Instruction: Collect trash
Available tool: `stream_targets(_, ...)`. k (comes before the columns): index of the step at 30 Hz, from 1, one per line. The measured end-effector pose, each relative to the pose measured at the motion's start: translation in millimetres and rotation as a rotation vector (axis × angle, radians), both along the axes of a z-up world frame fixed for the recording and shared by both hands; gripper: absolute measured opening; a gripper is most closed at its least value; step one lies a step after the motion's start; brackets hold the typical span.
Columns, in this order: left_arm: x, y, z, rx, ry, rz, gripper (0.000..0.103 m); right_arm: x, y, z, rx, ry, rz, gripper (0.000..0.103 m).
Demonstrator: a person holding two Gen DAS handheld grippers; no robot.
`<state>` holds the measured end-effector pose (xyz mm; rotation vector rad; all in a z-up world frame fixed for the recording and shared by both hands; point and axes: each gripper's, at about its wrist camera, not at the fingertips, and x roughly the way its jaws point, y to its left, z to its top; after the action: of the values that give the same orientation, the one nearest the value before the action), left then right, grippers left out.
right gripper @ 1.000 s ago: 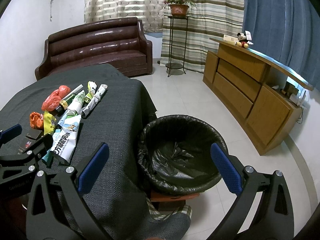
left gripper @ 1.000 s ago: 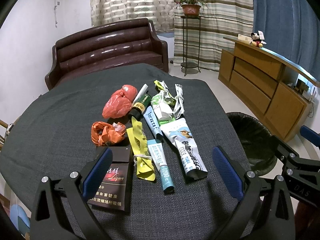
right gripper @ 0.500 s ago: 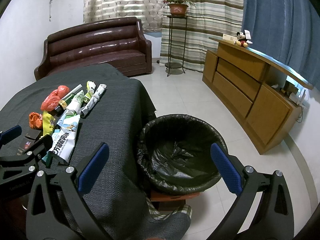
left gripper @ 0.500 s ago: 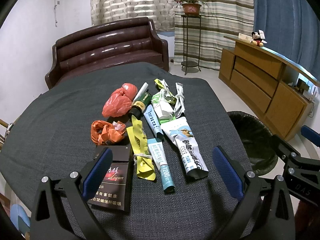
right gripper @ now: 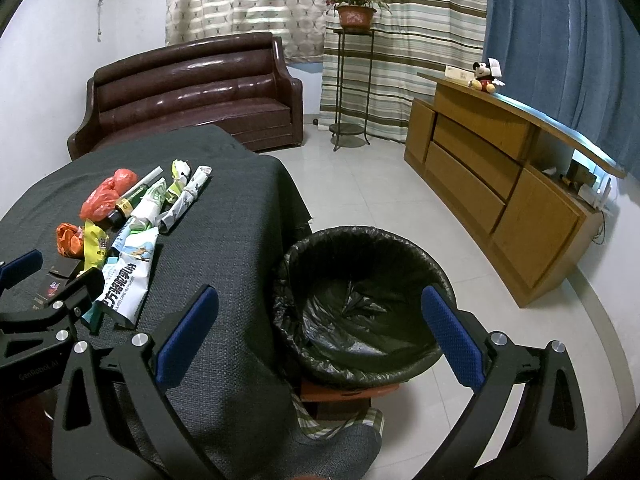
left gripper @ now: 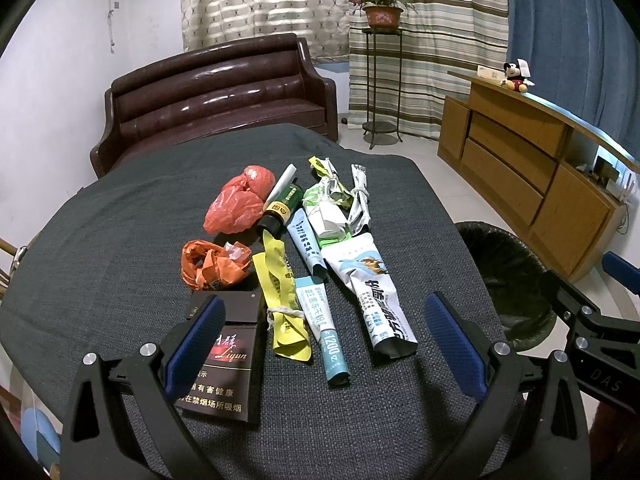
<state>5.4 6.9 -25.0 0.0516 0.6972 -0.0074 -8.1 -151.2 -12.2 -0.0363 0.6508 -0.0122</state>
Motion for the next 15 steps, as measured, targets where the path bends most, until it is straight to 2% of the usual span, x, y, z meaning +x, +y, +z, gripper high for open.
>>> stream_targets(15, -3.4, 3.5, 1.7, 0.001, 0.003, 0.000, 0.097, 0.6, -0.4, 1.0, 0.001, 0.002, 0.000, 0.099)
